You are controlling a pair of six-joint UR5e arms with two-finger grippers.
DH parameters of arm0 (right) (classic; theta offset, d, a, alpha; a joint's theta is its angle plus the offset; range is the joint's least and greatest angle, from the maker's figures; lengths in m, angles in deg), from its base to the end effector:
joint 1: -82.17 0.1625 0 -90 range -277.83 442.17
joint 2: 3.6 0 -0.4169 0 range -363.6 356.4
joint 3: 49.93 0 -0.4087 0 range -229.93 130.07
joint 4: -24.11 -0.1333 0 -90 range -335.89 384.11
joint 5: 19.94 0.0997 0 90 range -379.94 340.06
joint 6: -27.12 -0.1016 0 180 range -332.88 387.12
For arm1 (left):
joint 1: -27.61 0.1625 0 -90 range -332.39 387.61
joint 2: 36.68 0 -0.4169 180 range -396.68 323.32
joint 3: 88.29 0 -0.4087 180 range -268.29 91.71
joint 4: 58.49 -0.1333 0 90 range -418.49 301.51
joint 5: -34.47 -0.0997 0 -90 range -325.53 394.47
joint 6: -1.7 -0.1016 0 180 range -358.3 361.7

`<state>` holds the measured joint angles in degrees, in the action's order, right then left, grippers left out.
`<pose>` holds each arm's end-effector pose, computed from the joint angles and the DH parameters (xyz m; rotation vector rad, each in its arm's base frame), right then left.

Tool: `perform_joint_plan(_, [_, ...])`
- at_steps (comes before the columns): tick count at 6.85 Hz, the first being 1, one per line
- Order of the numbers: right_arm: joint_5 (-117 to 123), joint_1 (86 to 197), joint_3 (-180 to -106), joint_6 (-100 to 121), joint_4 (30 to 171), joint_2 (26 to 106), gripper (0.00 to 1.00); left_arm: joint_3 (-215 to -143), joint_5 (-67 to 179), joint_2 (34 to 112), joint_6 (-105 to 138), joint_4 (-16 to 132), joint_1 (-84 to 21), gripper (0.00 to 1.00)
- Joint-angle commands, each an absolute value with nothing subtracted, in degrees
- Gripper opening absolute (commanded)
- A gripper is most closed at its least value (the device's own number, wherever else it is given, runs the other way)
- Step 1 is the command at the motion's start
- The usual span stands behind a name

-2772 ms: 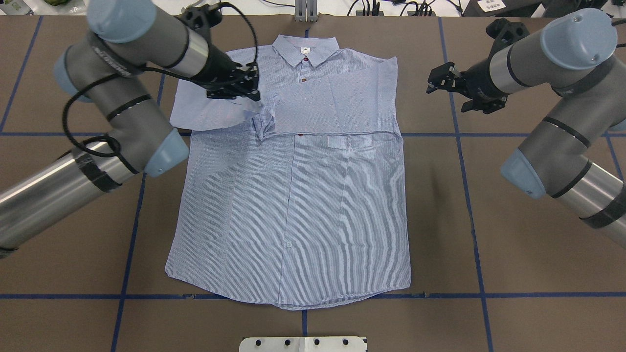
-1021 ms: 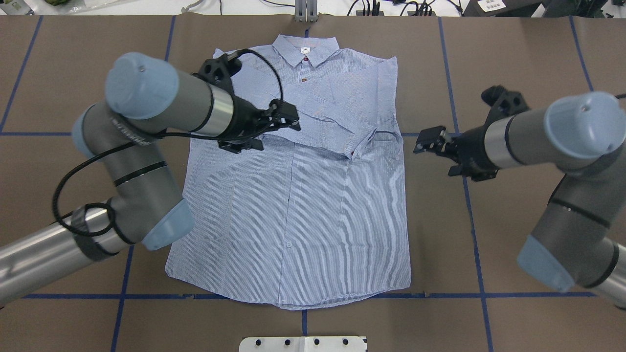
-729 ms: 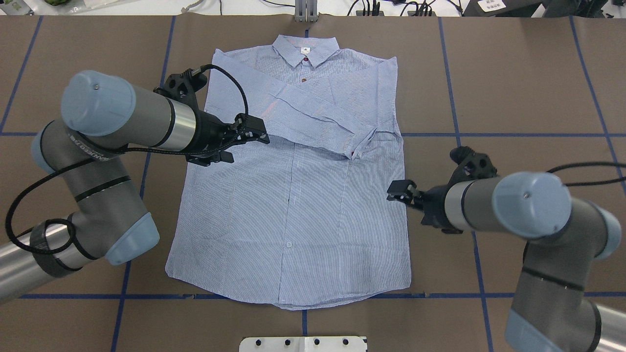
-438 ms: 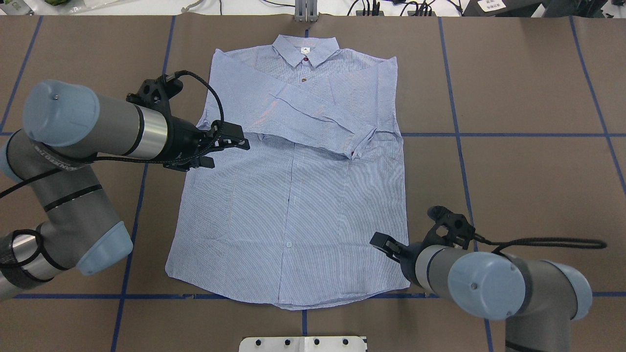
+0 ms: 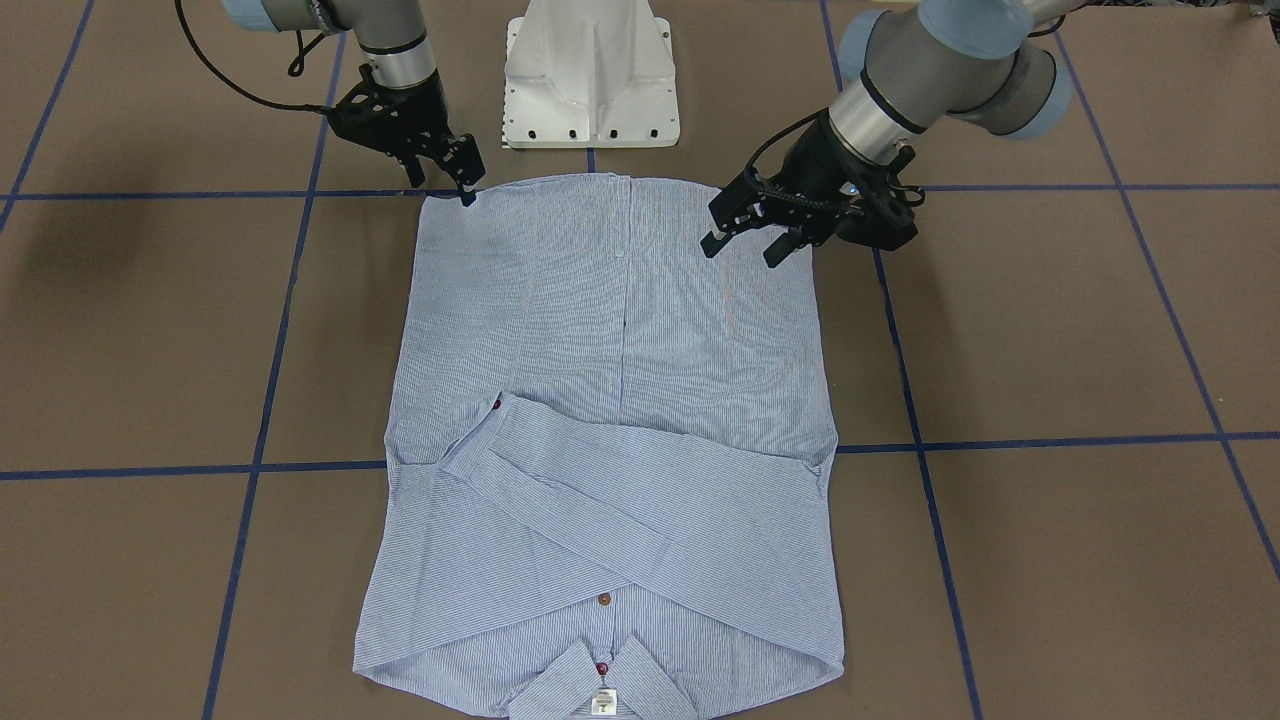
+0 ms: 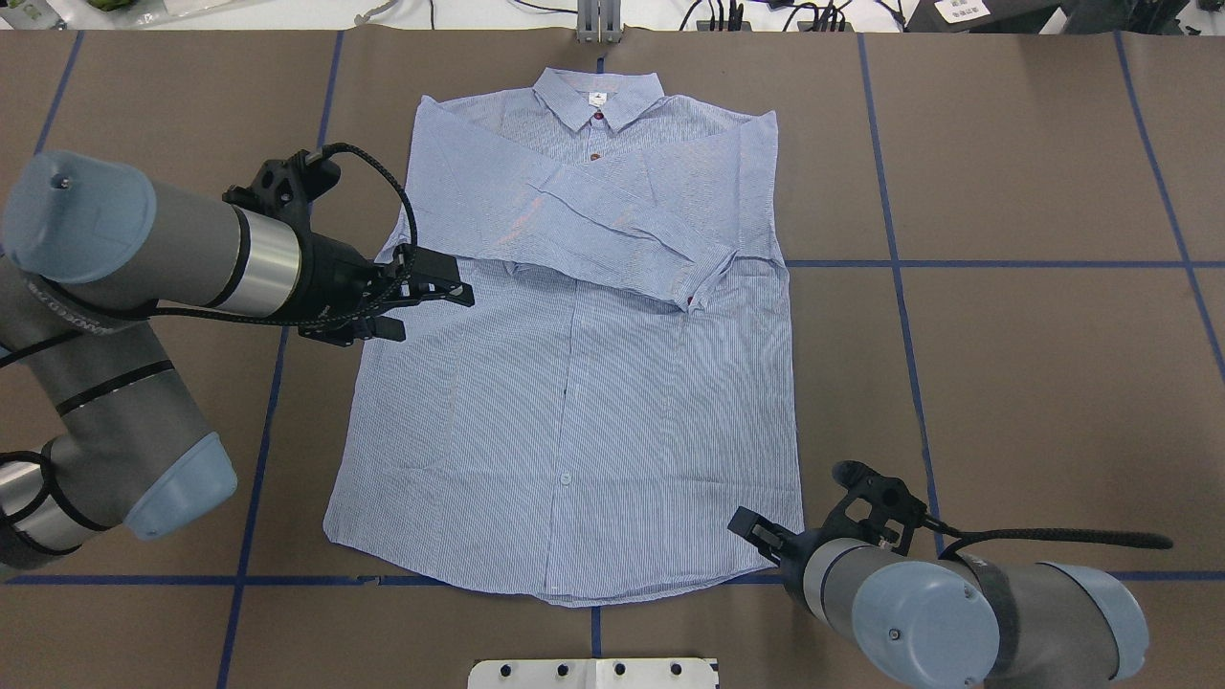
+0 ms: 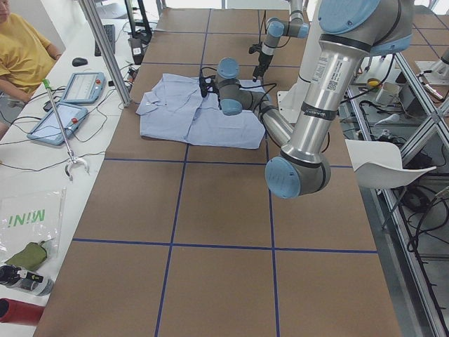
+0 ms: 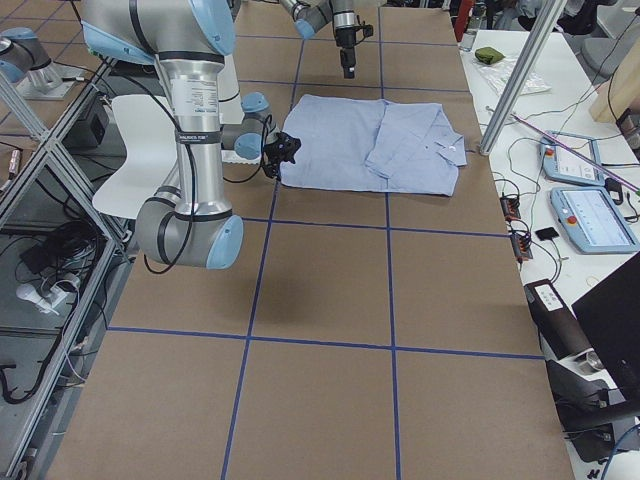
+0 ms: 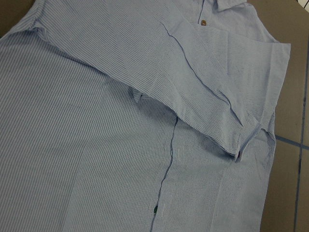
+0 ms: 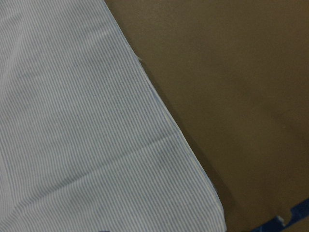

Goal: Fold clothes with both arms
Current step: 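Open and withdraw the left gripper while the right gripper moves to the hem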

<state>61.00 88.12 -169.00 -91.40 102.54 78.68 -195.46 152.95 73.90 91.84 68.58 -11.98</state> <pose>-0.5062 -0.2029 0.3230 -0.0194 -0.8704 0.6306 0.3944 -0.4363 0.2297 0.0321 1.3429 -0.2621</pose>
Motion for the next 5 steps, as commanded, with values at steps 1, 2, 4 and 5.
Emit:
perform_joint_plan(1, [61.0, 88.0, -168.3, -91.6, 102.9, 78.8, 0.92, -195.6, 153.2, 73.8, 91.8, 68.6, -12.2, 0.99])
perform_joint_plan(2, [61.1, 88.0, -168.1, -91.7, 102.9, 78.8, 0.87, -195.5, 153.2, 73.8, 91.7, 68.6, -12.1, 0.99])
perform_joint_plan(4, [61.2, 88.1, -167.7, -91.7, 103.0, 78.8, 0.71, -195.6, 153.2, 73.8, 91.7, 68.5, -12.2, 0.99])
perform_joint_plan(5, [61.2, 88.1, -167.7, -91.7, 103.0, 78.8, 0.69, -195.6, 153.2, 73.8, 91.8, 68.5, -12.2, 0.99])
